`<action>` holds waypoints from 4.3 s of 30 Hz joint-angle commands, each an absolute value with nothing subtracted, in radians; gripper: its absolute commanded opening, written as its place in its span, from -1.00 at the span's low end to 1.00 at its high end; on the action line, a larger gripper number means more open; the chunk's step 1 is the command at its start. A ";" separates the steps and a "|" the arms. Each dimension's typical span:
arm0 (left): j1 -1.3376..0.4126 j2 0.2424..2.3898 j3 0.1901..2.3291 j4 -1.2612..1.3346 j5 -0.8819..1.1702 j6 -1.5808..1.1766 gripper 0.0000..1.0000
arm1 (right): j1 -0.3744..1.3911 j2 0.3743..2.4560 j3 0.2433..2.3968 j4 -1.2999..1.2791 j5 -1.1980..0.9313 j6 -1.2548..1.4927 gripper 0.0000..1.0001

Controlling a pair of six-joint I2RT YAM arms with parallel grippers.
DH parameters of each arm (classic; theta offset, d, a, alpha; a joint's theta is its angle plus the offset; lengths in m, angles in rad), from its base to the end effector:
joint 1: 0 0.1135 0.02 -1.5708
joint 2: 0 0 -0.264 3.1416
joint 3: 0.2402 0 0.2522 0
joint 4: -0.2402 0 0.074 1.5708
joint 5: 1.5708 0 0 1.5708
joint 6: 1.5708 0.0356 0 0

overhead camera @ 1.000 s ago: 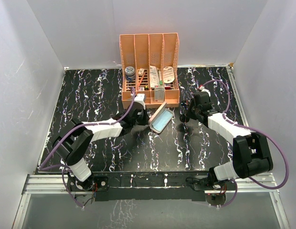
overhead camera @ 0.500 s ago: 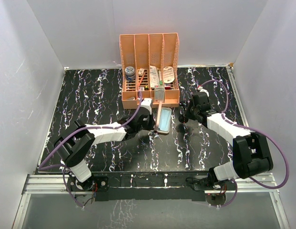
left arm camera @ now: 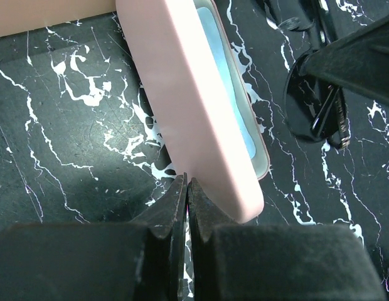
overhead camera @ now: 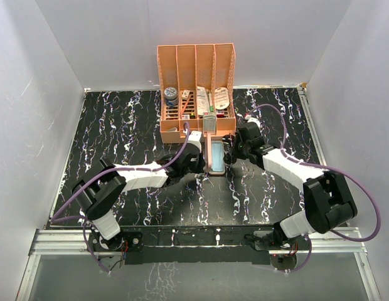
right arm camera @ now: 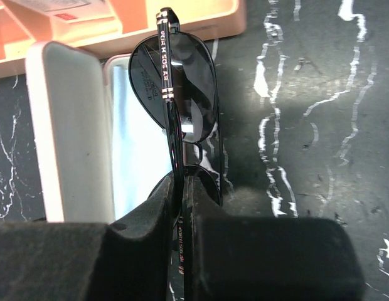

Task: Organize the sunglasses
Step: Place the sunglasses in the sunglasses case.

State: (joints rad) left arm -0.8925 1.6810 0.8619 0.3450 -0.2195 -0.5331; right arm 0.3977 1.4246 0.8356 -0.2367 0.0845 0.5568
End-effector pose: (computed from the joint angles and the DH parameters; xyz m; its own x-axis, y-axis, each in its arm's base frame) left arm 0.2300 -0.2730 0.1883 -0.5712 -0.0817 -0.8168 0.4042 0.8380 -0.3665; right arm 0.2711 0.1106 0.2080 -0.7514 0.2555 -0.6084 0.0753 0.9492 0.3057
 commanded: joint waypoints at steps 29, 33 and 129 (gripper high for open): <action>-0.904 1.632 0.838 0.356 -0.203 -0.551 -1.00 | 0.577 1.587 0.930 -0.147 0.212 0.672 -1.00; -0.905 1.621 0.833 0.355 -0.202 -0.550 -1.00 | 0.579 1.601 0.930 -0.146 0.229 0.675 -1.00; -0.902 1.540 0.837 0.312 -0.261 -0.471 -1.00 | 0.556 1.464 0.827 -0.135 0.296 0.637 -1.00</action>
